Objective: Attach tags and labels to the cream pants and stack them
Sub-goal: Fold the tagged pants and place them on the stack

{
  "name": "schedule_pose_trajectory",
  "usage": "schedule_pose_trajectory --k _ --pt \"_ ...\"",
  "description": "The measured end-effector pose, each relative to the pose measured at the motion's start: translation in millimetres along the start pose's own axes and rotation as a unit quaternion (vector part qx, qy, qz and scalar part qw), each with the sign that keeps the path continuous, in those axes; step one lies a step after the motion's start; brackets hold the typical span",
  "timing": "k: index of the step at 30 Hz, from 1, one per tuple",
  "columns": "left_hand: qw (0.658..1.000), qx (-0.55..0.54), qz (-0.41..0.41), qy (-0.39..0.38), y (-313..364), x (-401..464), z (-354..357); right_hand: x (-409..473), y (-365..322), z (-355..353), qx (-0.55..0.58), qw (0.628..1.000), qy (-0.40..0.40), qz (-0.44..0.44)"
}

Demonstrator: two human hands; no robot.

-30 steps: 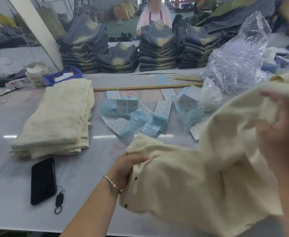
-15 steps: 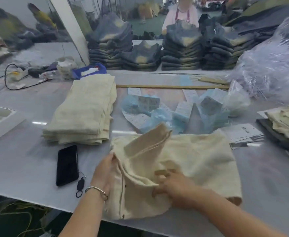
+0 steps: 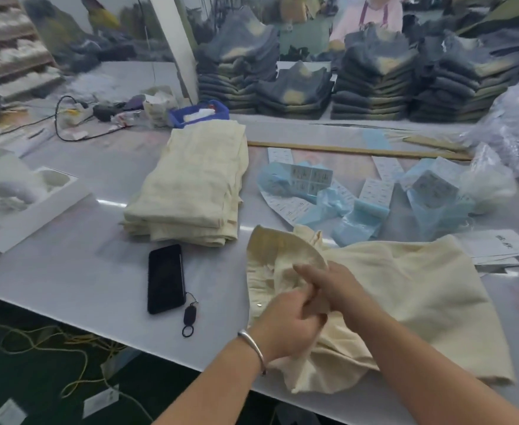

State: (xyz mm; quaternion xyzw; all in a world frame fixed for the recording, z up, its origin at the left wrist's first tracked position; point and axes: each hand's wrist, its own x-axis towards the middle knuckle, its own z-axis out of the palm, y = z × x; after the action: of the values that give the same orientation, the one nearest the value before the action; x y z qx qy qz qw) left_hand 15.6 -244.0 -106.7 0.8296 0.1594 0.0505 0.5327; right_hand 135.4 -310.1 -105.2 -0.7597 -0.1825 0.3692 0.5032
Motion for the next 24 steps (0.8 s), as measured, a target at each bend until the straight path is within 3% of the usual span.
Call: schedule_pose_trajectory --k 3,7,9,11,16,18,20,22,24 --pt "0.998 -0.02 -0.036 -0.053 -19.2 -3.9 7.0 10.0 15.5 -8.8 0.016 0.997 0.065 0.027" --pt "0.994 -0.047 -0.069 -0.074 -39.5 -11.1 -1.9 15.4 40.0 -20.5 0.208 0.971 0.027 0.116" --pt "0.994 -0.045 -0.084 -0.049 -46.6 -13.0 -3.7 17.9 48.8 -22.0 0.324 0.933 0.029 0.154" --pt "0.992 -0.014 -0.129 0.003 -54.4 -11.9 -6.5 19.4 56.8 -23.7 0.361 0.914 0.064 0.171" --pt "0.959 0.08 -0.192 0.192 -75.5 5.2 -17.2 27.6 65.5 -51.2 0.297 0.935 0.164 0.104" --pt "0.95 0.145 -0.192 0.199 -78.4 13.0 -20.6 29.6 68.5 -63.8 0.152 0.959 0.23 0.063" --pt "0.943 0.191 -0.196 0.189 -81.6 18.1 -21.2 30.9 74.3 -69.6 0.061 0.961 0.269 0.035" --pt "0.944 0.212 -0.16 0.195 -77.6 20.3 -19.1 32.5 80.9 -70.6 0.066 0.964 0.256 0.038" --pt "0.968 0.157 -0.118 0.157 -72.0 16.6 -12.4 33.9 89.7 -68.3 0.069 0.968 0.238 0.046"
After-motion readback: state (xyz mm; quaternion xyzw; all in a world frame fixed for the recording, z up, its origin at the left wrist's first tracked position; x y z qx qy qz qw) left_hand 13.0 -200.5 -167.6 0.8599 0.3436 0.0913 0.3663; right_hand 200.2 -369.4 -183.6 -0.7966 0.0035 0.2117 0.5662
